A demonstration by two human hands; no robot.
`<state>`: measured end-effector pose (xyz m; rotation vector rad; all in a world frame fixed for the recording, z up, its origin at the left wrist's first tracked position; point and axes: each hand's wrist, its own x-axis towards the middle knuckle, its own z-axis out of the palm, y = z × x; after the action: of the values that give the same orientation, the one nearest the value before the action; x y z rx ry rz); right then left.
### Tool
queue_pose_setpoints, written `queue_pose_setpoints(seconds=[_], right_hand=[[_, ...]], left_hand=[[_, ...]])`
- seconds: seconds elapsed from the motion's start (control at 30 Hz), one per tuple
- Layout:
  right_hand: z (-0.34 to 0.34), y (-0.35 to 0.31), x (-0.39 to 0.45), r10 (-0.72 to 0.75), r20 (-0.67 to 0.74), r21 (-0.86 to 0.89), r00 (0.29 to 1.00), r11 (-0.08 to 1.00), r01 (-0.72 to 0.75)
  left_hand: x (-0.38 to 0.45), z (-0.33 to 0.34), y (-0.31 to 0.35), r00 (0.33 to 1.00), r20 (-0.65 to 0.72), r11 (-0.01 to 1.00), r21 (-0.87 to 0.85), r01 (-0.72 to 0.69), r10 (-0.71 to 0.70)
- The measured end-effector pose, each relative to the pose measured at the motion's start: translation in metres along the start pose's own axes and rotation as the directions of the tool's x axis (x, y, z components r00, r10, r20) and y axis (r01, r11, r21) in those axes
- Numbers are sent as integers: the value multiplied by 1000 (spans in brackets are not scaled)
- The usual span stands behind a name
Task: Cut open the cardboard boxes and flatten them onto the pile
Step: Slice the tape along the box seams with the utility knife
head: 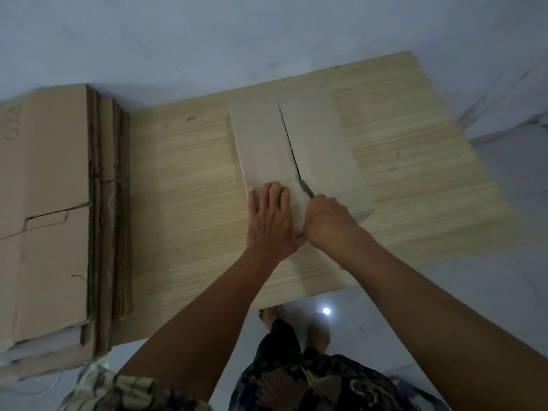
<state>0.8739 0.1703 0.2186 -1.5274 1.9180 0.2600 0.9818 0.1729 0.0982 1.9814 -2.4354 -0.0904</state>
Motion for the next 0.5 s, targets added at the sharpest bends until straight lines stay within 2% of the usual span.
queue_pose_setpoints(seconds=[0.27, 0.37, 0.5], right_hand=[[3, 4, -10, -106, -18, -64, 994, 992, 104], [0, -1, -9, -93, -62, -11, 994, 996, 92], [0, -5, -7, -12, -54, 85, 998, 996, 17]], left_hand=[[-1, -8, 3, 995, 87, 999, -9, 41, -40], [1, -11, 5, 992, 105, 997, -16, 70, -67], [1, -14, 6, 992, 101, 997, -25, 73, -70]])
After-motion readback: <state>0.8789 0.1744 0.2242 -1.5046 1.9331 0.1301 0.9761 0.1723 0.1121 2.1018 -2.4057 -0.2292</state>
